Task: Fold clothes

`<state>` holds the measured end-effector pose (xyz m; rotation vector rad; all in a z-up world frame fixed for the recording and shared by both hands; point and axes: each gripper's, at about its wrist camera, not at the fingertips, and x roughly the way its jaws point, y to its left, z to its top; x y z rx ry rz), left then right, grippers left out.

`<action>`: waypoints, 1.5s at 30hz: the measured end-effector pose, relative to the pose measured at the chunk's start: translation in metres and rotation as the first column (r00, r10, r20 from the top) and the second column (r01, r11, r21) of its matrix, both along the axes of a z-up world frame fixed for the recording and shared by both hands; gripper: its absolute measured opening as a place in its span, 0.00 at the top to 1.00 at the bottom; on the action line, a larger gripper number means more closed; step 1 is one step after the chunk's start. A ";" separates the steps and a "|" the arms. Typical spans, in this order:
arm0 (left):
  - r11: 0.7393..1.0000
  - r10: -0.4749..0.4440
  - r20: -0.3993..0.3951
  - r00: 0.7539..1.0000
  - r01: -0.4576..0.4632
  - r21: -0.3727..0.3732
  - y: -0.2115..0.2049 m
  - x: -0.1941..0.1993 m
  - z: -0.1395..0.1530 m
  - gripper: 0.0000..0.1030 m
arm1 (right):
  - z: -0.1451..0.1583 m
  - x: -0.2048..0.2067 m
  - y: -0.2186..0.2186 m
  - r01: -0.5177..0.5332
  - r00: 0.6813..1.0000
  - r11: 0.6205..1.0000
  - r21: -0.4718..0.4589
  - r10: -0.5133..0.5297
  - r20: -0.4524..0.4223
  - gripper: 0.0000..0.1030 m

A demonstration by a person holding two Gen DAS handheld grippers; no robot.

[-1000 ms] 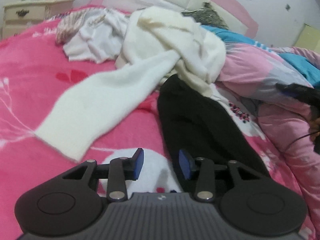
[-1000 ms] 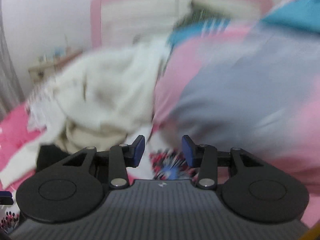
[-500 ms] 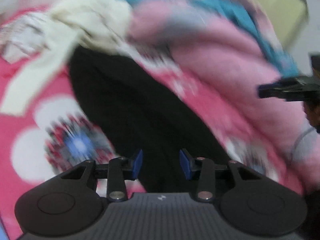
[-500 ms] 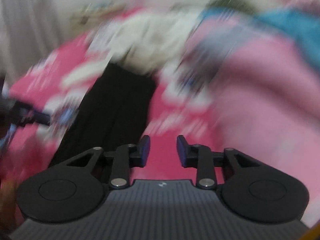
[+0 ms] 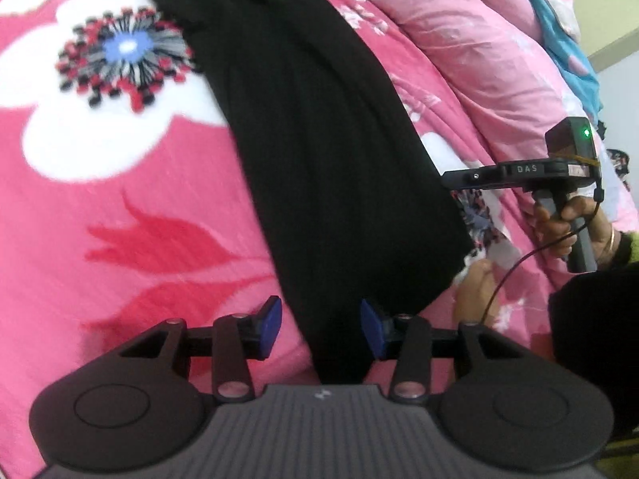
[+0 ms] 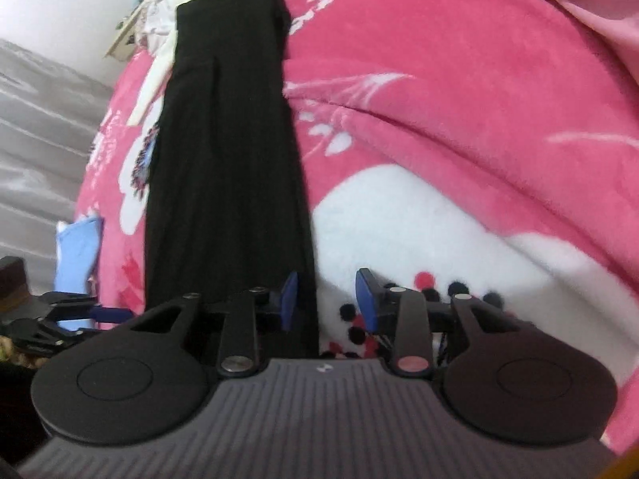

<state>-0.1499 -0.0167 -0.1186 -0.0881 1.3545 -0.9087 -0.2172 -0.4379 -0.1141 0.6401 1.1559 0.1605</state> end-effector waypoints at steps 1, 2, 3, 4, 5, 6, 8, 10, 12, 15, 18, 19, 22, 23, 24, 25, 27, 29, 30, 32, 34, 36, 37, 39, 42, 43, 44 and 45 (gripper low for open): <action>1.000 -0.007 -0.026 1.000 0.007 -0.010 0.000 -0.001 -0.003 0.57 | 0.000 -0.005 0.000 -0.003 1.000 1.000 0.011 0.003 -0.008 0.69; 1.000 -0.010 -0.049 0.999 0.010 -0.010 -0.002 -0.001 -0.006 0.57 | -0.001 -0.009 0.000 -0.005 1.000 1.000 0.022 0.006 -0.016 0.69; 1.000 -0.015 -0.065 0.998 0.015 -0.003 -0.003 -0.002 -0.010 0.58 | -0.001 -0.014 0.000 -0.008 1.000 0.999 0.034 0.009 -0.023 0.69; 1.000 -0.023 -0.070 0.997 0.023 0.004 -0.005 -0.002 -0.013 0.58 | -0.002 -0.018 0.001 -0.010 0.999 0.999 0.045 0.012 -0.031 0.69; 0.999 -0.029 -0.070 0.997 0.030 0.011 -0.006 -0.003 -0.014 0.60 | -0.002 -0.023 0.001 -0.013 0.999 0.998 0.056 0.015 -0.039 0.69; 0.999 -0.037 -0.068 0.997 0.038 0.014 -0.007 -0.004 -0.016 0.62 | -0.001 -0.026 0.003 -0.024 0.999 0.999 0.049 0.026 -0.042 0.69; 0.999 -0.042 -0.060 0.997 0.043 0.014 -0.010 -0.006 -0.017 0.66 | -0.003 -0.029 0.010 -0.055 0.997 0.998 0.020 0.056 -0.046 0.69; 0.999 -0.033 -0.036 0.999 0.034 0.022 -0.010 -0.006 -0.016 0.81 | -0.004 -0.032 0.019 -0.090 0.995 0.996 -0.017 0.089 -0.044 0.82; 0.999 -0.028 -0.020 0.999 0.028 0.023 -0.010 -0.008 -0.015 0.92 | 0.000 -0.033 0.025 -0.123 0.992 0.991 -0.058 0.120 -0.043 0.96; 1.000 -0.023 0.008 1.000 0.023 -0.008 -0.004 -0.008 -0.006 0.96 | 0.012 -0.036 0.027 -0.126 0.992 0.991 -0.036 0.125 -0.021 0.99; 0.999 -0.001 -0.006 1.000 0.001 -0.053 0.005 -0.004 0.002 0.96 | 0.028 -0.040 0.025 -0.111 0.994 0.993 0.031 0.111 0.007 0.99; 0.998 0.009 -0.013 1.000 -0.010 -0.059 0.009 -0.002 0.003 0.96 | 0.033 -0.041 0.024 -0.106 0.994 0.993 0.060 0.105 0.014 0.99; 0.997 0.029 -0.070 0.997 -0.034 -0.070 0.020 0.004 0.001 0.96 | 0.030 -0.042 0.021 -0.093 0.995 0.990 0.106 0.095 -0.017 0.99; 0.997 0.035 -0.088 0.996 -0.041 -0.060 0.022 0.005 -0.003 0.96 | 0.025 -0.041 0.021 -0.092 0.994 0.991 0.099 0.097 -0.043 0.99; 0.998 0.038 -0.090 0.995 -0.042 -0.044 0.022 0.005 -0.007 0.96 | 0.020 -0.040 0.021 -0.092 0.993 0.991 0.092 0.099 -0.070 0.99; 0.999 0.029 -0.091 0.995 -0.032 -0.033 0.020 0.004 -0.011 0.96 | 0.012 -0.037 0.024 -0.096 0.989 0.992 0.083 0.104 -0.104 0.99; 1.000 0.017 -0.093 0.995 -0.018 -0.009 0.019 0.003 -0.017 0.96 | -0.002 -0.038 0.028 -0.105 0.981 0.991 0.079 0.117 -0.156 0.99; 1.000 0.005 -0.093 0.996 -0.005 -0.002 0.017 0.002 -0.019 0.95 | -0.011 -0.038 0.033 -0.121 0.974 0.990 0.067 0.131 -0.187 0.99; 1.000 0.000 -0.092 0.996 0.000 0.001 0.018 0.002 -0.019 0.94 | -0.007 -0.039 0.033 -0.120 0.976 0.991 0.064 0.130 -0.173 0.99; 1.000 -0.006 -0.089 0.996 0.006 0.005 0.018 0.004 -0.018 0.88 | 0.001 -0.038 0.033 -0.125 0.982 0.991 0.045 0.131 -0.140 0.96; 1.000 -0.006 -0.088 0.996 0.007 0.012 0.020 0.004 -0.018 0.84 | 0.011 -0.036 0.033 -0.136 0.985 0.991 0.016 0.136 -0.102 0.94; 1.000 -0.011 -0.085 0.996 0.012 0.016 0.018 0.004 -0.018 0.80 | 0.013 -0.033 0.033 -0.138 0.987 0.990 -0.003 0.137 -0.089 0.86; 1.000 -0.012 -0.086 0.996 0.013 0.016 0.017 0.004 -0.018 0.73 | 0.011 -0.030 0.034 -0.135 0.986 0.991 -0.006 0.134 -0.094 0.72; 1.000 -0.011 -0.095 0.995 0.011 0.006 0.016 0.004 -0.018 0.62 | 0.005 -0.027 0.037 -0.133 0.986 0.991 -0.014 0.131 -0.103 0.66; 1.000 -0.017 -0.091 0.996 0.017 0.003 0.013 0.000 -0.016 0.56 | -0.007 -0.028 0.045 -0.154 0.982 0.988 0.001 0.153 -0.113 0.86; 1.000 -0.020 -0.087 0.996 0.021 0.005 0.012 -0.001 -0.015 0.55 | -0.006 -0.029 0.047 -0.160 0.981 0.987 0.001 0.159 -0.113 0.98; 1.000 -0.022 -0.084 0.996 0.022 0.006 0.011 -0.002 -0.015 0.54 | -0.005 -0.030 0.049 -0.166 0.980 0.986 0.000 0.165 -0.113 0.98; 1.000 -0.023 -0.083 0.996 0.024 0.005 0.010 -0.002 -0.015 0.53 | 0.000 -0.031 0.050 -0.160 0.983 0.987 -0.004 0.159 -0.098 0.99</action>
